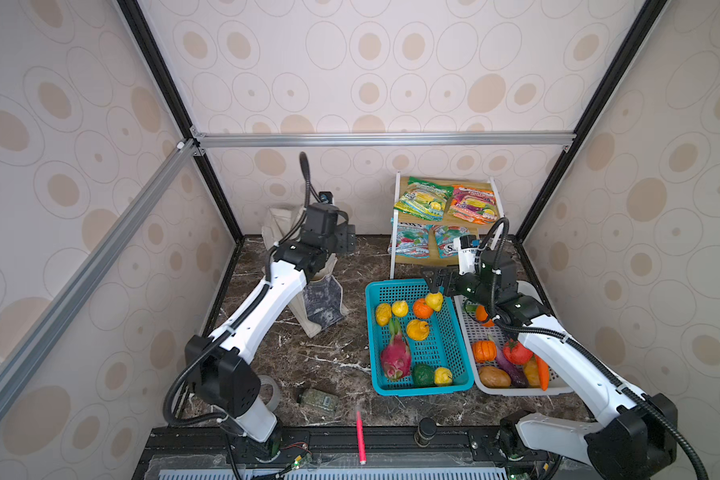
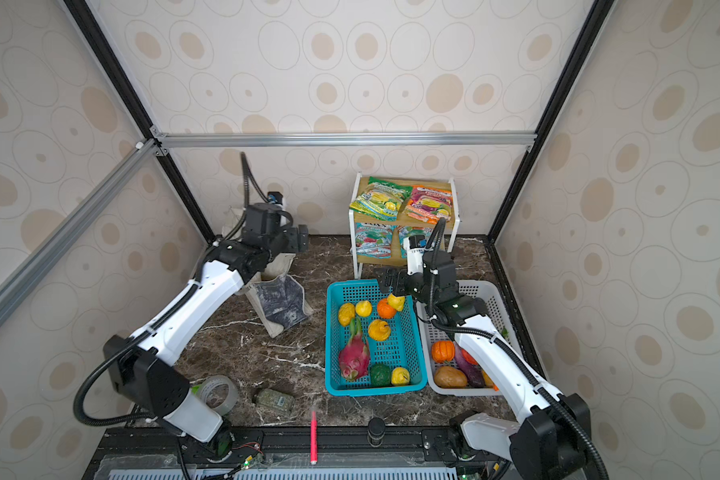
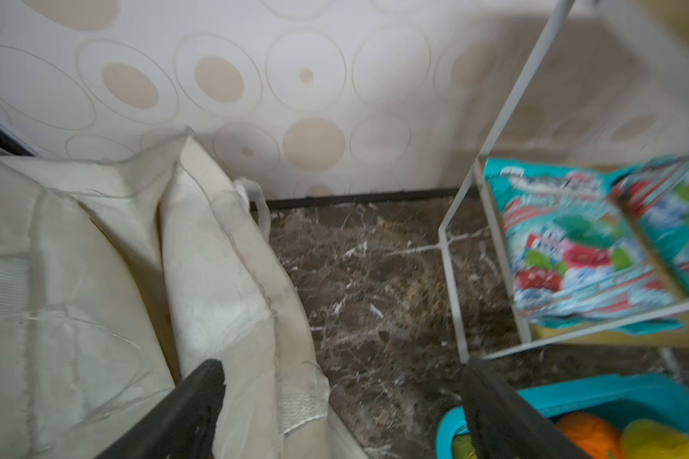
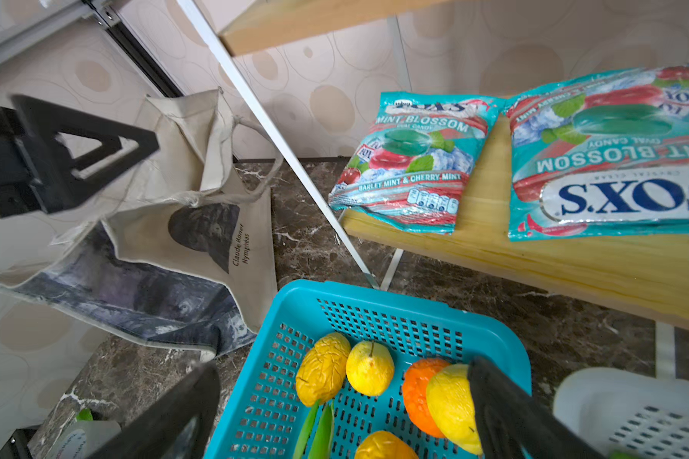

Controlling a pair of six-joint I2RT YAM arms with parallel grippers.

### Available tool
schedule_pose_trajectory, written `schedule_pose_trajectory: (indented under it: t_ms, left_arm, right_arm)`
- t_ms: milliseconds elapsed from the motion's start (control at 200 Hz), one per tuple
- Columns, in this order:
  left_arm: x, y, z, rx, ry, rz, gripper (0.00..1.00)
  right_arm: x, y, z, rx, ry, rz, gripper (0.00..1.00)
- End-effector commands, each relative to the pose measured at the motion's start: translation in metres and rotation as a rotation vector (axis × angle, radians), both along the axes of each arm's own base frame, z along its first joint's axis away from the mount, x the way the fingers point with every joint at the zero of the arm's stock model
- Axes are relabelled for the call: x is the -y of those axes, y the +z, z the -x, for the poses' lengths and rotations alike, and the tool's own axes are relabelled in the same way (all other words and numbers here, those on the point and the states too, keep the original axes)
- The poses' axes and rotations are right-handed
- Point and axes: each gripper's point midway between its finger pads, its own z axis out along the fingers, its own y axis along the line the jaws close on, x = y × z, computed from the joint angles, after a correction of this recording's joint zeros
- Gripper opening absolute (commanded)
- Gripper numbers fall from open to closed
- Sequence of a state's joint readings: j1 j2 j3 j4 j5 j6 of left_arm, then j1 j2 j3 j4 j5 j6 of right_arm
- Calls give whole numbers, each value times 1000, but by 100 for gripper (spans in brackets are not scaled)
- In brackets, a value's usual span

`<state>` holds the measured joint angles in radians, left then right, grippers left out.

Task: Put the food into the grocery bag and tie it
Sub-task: 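Reach the left gripper to the tote bag rim while right moves over basket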

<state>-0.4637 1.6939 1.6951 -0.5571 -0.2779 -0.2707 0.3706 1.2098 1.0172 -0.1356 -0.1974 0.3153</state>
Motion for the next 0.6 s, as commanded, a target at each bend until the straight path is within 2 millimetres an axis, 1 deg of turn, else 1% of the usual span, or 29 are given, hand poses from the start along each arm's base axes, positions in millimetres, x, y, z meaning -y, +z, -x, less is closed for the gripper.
schedule_pose_trajectory:
  t_ms: [0,70,140,190,215,280,310,335,345,395,445,470,595]
  left_arm:
    - [-22,-7,18,-114,64,-240,89]
    - [-23,-18,20,-160,84,-301,84]
    - [-19,-31,25,-202,74,-333,78]
    - [-16,-36,28,-219,67,-356,77]
    - [-13,-39,30,-226,61,-370,74]
    - [-9,-40,33,-231,54,-397,60]
    - [-8,-41,34,-233,52,-402,50]
    - [-8,-41,34,-234,53,-404,39]
    - [-7,-41,34,-233,52,-404,37]
    - [-6,-41,35,-232,46,-404,19]
    - [-5,-43,36,-236,38,-400,8]
    - [-4,-43,38,-238,33,-398,1]
    - [4,-46,48,-236,-4,-380,0]
  right_arm:
    - [3,9,2,2,-18,27,100]
    - [3,11,2,7,-29,26,100]
    - [4,12,1,10,-33,21,100]
    - [4,12,1,8,-39,19,100]
    - [3,12,1,7,-39,18,100]
    - [3,12,1,5,-44,14,100]
    - [3,12,1,5,-45,10,100]
    - [2,12,1,5,-44,7,100]
    - [2,12,1,4,-44,5,100]
    - [-1,13,1,4,-39,1,100]
    - [-5,13,2,4,-31,0,100]
    - [-6,13,2,5,-28,2,100]
    - [-15,14,3,10,-12,7,100]
